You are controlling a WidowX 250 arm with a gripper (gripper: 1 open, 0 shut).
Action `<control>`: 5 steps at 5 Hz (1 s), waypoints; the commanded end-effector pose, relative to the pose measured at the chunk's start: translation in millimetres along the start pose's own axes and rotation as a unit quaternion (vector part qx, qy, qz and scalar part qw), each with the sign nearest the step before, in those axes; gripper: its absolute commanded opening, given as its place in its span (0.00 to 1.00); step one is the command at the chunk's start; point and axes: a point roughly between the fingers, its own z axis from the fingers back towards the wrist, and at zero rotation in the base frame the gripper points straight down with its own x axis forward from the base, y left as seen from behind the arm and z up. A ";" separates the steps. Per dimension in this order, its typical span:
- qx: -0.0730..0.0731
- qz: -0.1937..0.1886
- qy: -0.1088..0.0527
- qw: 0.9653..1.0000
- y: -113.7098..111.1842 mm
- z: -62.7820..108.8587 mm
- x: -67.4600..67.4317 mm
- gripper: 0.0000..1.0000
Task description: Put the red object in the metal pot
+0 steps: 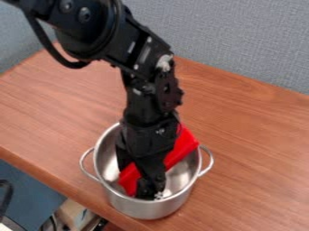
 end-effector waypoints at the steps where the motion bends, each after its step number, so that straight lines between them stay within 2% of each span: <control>1: 0.025 0.001 -0.010 1.000 -0.9 22.9 11.9 1.00; 2: 0.031 -0.015 -0.008 0.999 -6.9 16.2 16.0 1.00; 4: 0.024 -0.040 -0.005 0.999 5.1 -8.0 1.4 1.00; 5: 0.022 -0.012 -0.003 1.000 -1.6 -8.6 4.8 1.00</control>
